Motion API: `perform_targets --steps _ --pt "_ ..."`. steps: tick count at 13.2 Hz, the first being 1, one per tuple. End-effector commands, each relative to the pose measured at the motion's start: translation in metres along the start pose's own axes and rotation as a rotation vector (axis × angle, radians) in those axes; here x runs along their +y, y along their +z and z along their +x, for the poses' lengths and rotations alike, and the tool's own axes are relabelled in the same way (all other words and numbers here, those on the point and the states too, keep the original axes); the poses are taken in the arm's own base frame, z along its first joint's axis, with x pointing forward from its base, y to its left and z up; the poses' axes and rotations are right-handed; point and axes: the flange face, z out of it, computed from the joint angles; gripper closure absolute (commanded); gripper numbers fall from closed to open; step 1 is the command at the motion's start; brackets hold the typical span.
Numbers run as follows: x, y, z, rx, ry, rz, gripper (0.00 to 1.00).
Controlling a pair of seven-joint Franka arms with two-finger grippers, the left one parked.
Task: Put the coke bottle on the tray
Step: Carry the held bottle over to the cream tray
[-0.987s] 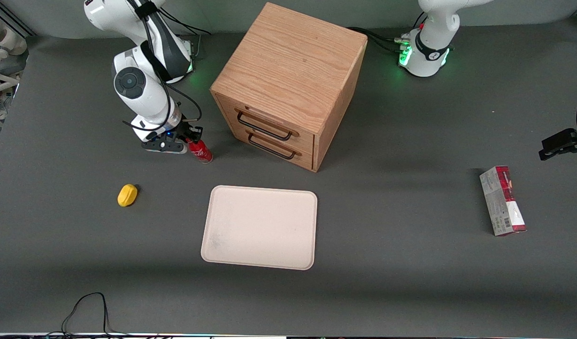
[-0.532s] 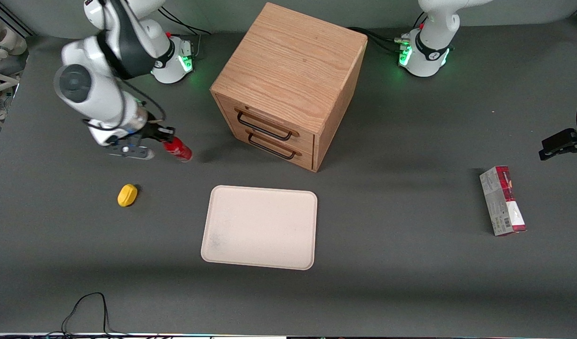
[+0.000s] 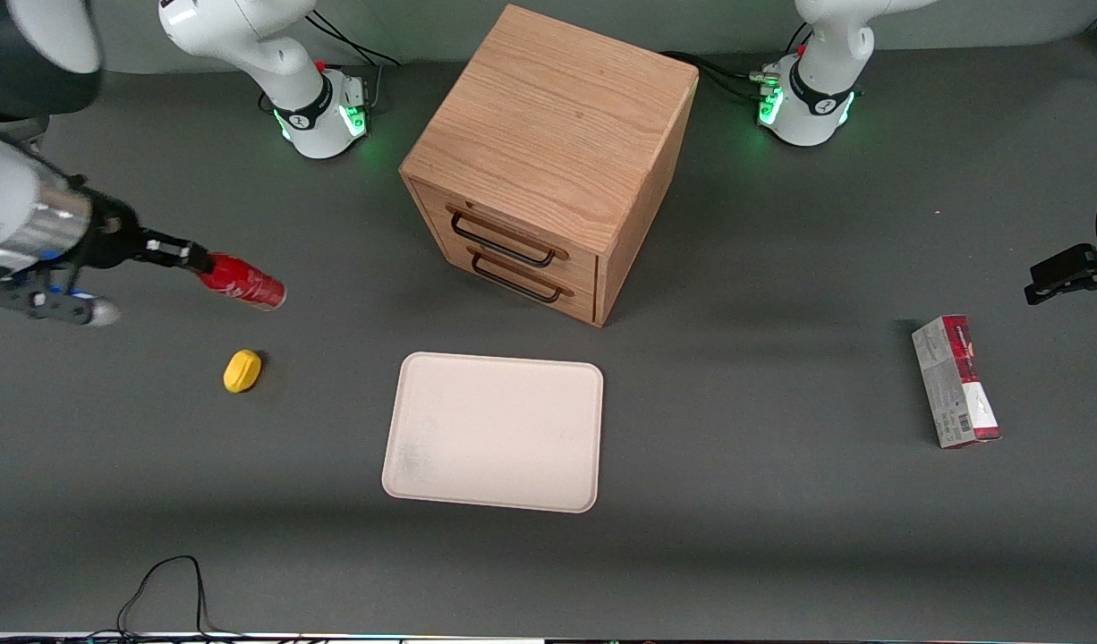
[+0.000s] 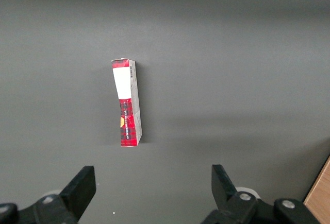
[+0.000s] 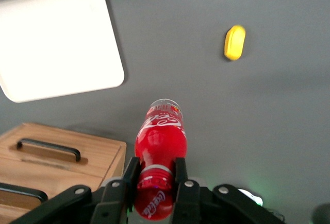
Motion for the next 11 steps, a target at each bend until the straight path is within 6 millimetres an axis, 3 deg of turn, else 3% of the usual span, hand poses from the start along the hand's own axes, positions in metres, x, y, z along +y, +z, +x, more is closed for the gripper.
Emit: perform_targets --steps 1,5,8,9,10,11 --pt "-0.007 0.007 0.036 -0.009 0.001 -0.018 1.00" --pt "-0.041 0.026 0.103 0.099 0.019 -0.058 1.00" --pt "-0.095 0.050 0.117 0.182 -0.057 -0.015 1.00" --pt "-0.107 0.062 0.121 0.188 -0.061 -0.011 1.00" --pt "-0.134 0.077 0.121 0.211 -0.077 -0.002 1.00" --pt "-0.144 0.092 0.127 0.216 -0.088 -0.001 1.00"
